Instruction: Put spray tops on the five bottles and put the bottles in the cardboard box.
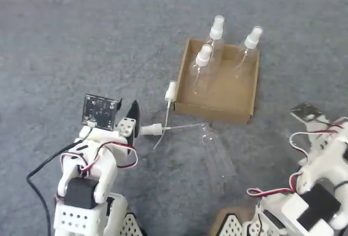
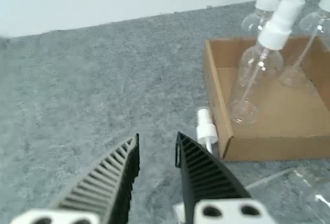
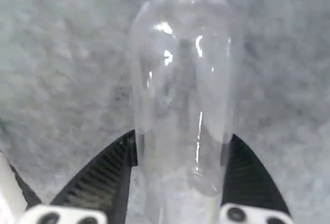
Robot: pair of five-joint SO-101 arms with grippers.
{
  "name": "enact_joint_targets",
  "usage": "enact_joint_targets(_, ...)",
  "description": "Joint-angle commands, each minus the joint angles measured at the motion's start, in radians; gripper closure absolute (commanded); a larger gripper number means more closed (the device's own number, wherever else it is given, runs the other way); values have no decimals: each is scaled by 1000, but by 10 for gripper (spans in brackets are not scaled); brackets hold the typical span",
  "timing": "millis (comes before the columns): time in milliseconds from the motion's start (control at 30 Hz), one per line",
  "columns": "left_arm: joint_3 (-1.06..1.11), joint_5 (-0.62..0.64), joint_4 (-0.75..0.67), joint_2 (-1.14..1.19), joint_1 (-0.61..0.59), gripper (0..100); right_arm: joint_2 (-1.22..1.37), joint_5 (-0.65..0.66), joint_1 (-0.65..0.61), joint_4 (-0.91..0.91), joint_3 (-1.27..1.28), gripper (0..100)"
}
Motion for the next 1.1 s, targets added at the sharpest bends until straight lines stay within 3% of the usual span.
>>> enact_joint_targets(0,-136,-18,-11,192,-18,899,1,-183,31,-2,-92,822)
enact_joint_targets(200,-317,-18,34,594,-18,899,1,-551,-47,-5,-146,820)
enact_joint_targets(400,-470,-89,97,937,-17,895,2,-813,-163,-85,-150,821)
enact_joint_targets(667,-487,-133,55,1108,98,786,2,-945,-248,-99,-150,818)
enact_joint_targets(900,-449,-83,-68,1189,192,787,4,-976,-219,-122,-149,817)
enact_joint_targets(1067,-441,-121,-110,1290,155,814,4,-970,-219,-122,-147,817)
